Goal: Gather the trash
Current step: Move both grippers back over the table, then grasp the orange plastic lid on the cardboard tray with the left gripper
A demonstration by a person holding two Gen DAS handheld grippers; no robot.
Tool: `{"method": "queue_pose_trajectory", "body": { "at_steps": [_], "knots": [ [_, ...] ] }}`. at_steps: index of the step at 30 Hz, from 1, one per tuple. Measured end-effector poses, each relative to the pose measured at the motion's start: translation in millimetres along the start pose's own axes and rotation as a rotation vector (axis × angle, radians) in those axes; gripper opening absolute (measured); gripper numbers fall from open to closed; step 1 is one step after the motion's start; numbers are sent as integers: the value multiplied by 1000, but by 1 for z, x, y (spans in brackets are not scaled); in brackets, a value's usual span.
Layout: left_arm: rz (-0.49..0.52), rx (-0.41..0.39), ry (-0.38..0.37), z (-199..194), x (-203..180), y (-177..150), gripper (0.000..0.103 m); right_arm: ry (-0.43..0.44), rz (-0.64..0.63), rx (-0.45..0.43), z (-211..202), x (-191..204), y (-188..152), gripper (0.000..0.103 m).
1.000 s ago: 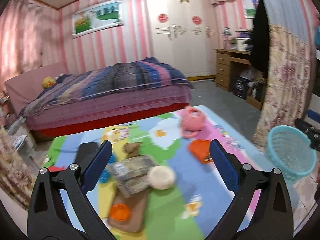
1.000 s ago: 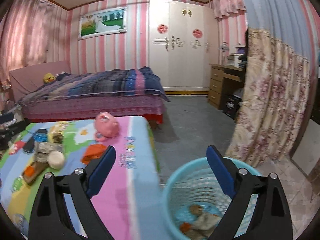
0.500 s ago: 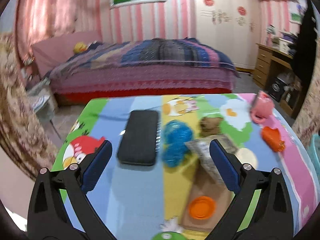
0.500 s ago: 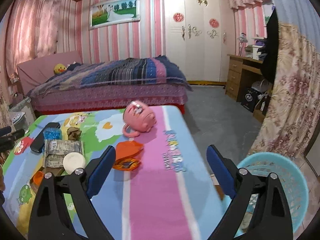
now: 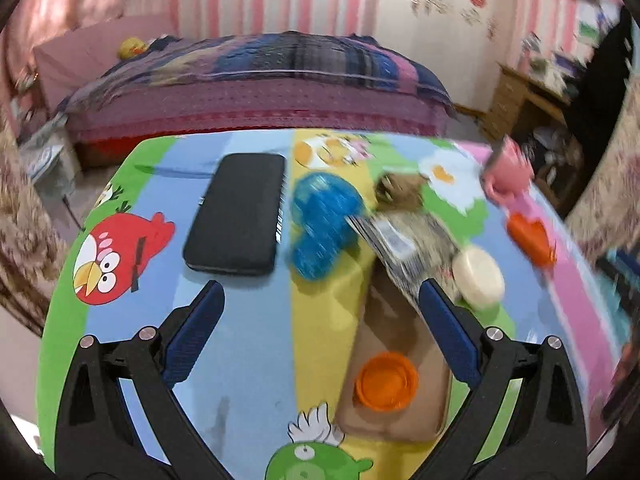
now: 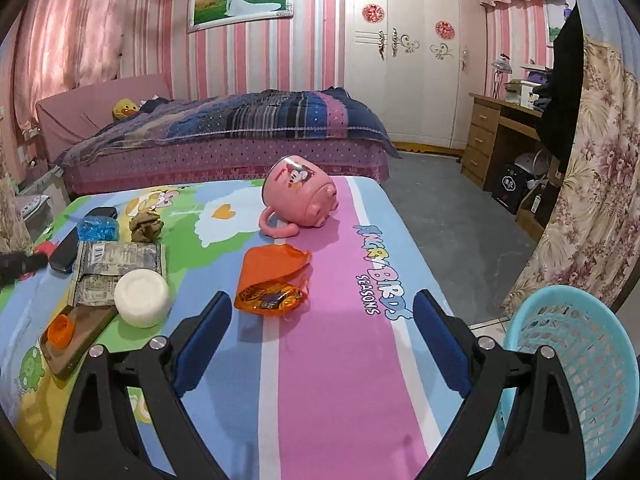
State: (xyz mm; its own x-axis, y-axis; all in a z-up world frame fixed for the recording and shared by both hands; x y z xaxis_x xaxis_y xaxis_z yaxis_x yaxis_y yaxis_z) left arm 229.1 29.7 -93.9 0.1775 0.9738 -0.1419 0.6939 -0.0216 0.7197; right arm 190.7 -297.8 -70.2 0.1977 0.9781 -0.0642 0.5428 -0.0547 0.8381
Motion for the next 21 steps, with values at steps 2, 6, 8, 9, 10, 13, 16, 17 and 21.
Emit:
{"method": "queue_pose_trajectory", "body": {
  "at_steps": [2, 6, 8, 9, 10, 13, 16, 17, 21],
  "knots": [
    [47, 19, 14, 5, -7, -12, 94, 5, 4, 4, 1, -1, -1, 90],
    [57, 73, -14, 13, -9, -31, 81, -2, -5, 13, 3, -5, -4, 90],
    [52, 88, -22, 16, -10, -37, 75, -2, 4, 15, 2, -8, -5, 90],
    [53, 94, -30, 17, -12, -40, 72, 0, 11, 14, 1, -9, -5, 90],
    [50, 100, -44, 18, -14, -42, 72, 1, 14, 13, 0, -10, -4, 90],
    [44, 117, -92, 21, -22, -46, 62, 1, 16, 5, -3, -11, -3, 90],
    [63, 116, -104, 19, -31, -48, 55, 3, 14, 6, -2, -10, -3, 90],
    [79, 117, -109, 19, -34, -49, 54, 5, 14, 7, -2, -9, -2, 90],
    [73, 123, -108, 19, -34, -48, 53, 10, 11, 8, 0, -7, -2, 90]
  ]
}}
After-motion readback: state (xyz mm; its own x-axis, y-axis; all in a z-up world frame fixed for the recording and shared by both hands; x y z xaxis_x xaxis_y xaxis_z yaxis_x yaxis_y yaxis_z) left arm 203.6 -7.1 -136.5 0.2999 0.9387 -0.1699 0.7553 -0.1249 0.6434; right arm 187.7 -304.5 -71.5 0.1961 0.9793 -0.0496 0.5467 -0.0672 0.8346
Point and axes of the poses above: each gripper's, at about its wrist camera, not at the fingertips, and z roughly the way its jaws point, x to its left, y to its top, the point moved 3 cm from there along z, roughly the way its jaws point, and after that the axes turned 9 degrees about -y, right-handed, at the moved point
